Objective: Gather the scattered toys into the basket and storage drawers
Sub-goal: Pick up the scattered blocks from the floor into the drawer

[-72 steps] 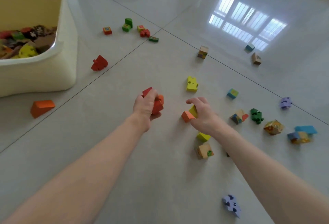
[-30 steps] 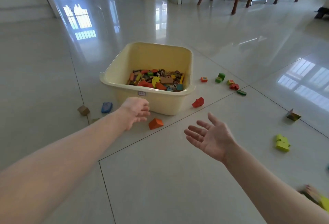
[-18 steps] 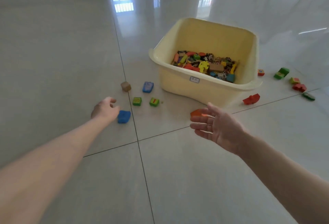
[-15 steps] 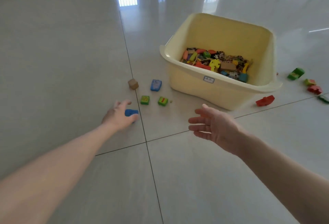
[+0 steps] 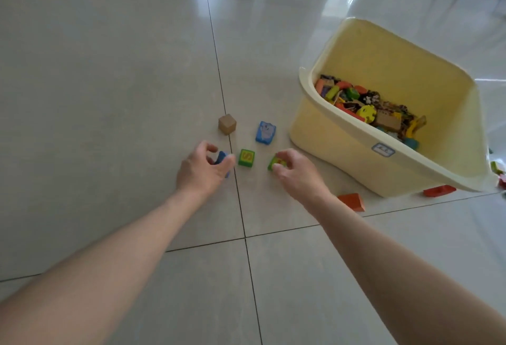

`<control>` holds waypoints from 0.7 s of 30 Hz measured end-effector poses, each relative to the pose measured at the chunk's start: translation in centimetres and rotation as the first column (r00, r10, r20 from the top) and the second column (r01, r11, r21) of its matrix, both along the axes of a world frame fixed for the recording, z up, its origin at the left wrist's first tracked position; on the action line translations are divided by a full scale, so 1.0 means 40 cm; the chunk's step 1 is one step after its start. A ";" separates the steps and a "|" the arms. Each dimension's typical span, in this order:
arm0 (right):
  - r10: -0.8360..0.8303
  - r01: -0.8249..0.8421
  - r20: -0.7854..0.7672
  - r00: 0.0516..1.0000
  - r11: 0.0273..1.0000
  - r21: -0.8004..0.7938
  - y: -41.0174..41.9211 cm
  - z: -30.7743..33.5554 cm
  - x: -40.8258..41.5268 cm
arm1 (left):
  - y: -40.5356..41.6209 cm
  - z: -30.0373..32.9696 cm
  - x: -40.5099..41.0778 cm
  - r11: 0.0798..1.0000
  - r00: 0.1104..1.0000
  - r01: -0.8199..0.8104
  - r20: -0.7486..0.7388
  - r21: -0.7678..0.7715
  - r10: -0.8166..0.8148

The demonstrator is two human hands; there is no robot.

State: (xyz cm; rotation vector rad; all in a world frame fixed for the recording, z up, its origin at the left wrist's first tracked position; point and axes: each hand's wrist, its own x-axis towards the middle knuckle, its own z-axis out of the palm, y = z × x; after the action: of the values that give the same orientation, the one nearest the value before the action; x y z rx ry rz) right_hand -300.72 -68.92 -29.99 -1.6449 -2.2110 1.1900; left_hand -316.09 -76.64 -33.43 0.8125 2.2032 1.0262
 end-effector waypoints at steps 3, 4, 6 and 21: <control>0.067 -0.094 0.202 0.977 0.987 0.129 0.041 -0.065 -0.051 | 0.020 0.028 -0.045 0.924 0.724 -0.375 0.648 0.082 0.236; 0.105 -0.150 0.294 0.950 0.979 0.135 0.042 -0.083 -0.054 | 0.021 0.035 -0.057 0.913 0.640 -0.402 0.735 0.073 0.224; 0.144 -0.235 0.400 0.905 0.954 0.187 0.032 -0.110 -0.048 | 0.017 0.039 -0.077 0.899 0.519 -0.428 0.839 0.090 0.164; 0.294 -0.386 0.368 0.882 0.899 0.207 -0.008 -0.106 -0.149 | 0.083 0.008 -0.104 0.882 0.856 -0.423 0.412 0.208 0.313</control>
State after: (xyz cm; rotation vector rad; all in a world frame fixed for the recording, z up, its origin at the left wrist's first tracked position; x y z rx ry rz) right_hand -306.68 -69.25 -34.22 -1.4627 -2.8175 0.6483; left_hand -320.27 -73.32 -33.11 0.2658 1.9407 1.5831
